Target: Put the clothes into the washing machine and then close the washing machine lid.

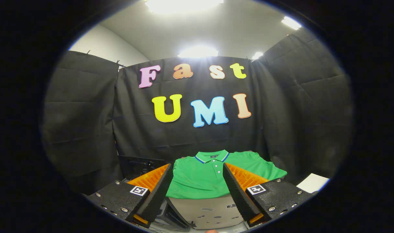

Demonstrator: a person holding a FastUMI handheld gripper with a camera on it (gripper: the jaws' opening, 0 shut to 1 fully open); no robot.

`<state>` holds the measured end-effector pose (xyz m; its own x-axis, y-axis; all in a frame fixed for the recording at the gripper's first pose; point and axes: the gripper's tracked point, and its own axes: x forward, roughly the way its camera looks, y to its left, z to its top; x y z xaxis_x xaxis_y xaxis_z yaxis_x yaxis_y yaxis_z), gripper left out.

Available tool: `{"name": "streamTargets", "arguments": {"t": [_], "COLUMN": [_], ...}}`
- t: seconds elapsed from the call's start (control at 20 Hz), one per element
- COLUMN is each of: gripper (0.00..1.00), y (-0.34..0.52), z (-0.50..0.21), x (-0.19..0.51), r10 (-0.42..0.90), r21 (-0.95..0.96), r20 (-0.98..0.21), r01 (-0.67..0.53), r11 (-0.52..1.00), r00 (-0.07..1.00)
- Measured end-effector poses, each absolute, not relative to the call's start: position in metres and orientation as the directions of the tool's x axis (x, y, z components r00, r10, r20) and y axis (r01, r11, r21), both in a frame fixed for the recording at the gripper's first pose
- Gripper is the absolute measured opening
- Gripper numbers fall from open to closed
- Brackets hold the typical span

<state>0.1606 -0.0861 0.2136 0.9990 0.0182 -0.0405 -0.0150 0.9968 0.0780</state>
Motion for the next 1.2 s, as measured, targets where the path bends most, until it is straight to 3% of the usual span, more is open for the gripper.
{"name": "streamTargets", "arguments": {"t": [0.6,1.2], "gripper": [0.96,0.96], "y": [-0.14,-0.152], "z": [0.191,0.121], "x": [0.277,0.369], "r10": [0.067,0.114], "r21": [0.025,0.089], "r20": [-0.182,-0.421], "r01": [-0.063,-0.084], "r11": [0.998,0.992], "r00": [0.981,0.9]}}
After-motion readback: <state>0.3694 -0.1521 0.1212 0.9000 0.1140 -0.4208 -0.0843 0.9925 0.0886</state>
